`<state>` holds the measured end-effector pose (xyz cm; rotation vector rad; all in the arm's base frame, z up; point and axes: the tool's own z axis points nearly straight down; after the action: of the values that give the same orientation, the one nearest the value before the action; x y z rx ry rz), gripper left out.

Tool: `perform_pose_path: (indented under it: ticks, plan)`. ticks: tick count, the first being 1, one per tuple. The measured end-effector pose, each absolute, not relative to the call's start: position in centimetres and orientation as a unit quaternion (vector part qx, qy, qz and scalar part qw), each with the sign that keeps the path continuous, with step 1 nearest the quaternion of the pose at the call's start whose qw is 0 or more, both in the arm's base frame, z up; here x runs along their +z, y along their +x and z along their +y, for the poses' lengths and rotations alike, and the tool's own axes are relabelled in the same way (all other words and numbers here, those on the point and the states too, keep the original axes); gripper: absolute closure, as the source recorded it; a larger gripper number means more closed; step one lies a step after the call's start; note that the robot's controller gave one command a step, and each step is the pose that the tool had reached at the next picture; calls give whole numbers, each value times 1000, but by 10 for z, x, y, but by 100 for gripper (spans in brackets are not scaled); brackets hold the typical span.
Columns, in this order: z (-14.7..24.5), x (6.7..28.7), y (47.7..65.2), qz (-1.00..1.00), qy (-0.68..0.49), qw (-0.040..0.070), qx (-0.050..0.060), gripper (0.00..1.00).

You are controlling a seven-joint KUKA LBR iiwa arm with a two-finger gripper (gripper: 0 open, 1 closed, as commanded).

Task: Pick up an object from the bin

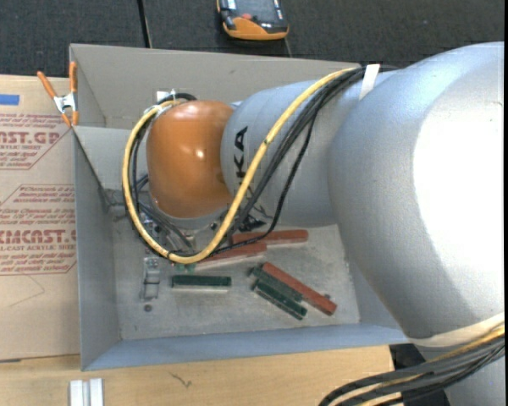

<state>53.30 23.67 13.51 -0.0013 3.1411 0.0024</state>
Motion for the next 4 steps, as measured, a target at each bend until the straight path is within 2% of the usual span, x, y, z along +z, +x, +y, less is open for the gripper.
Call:
perform_pose_path:
  ticks: [1, 2, 3, 4]
  plan:
    - [211, 115, 541, 998, -56, 3, 2, 0]
    - [125, 135, 547, 991, -135, -1, 0, 0]
    - [137, 132, 533, 999, -33, 1, 1, 0]
    - [125, 72, 543, 997, -80, 1, 0, 0]
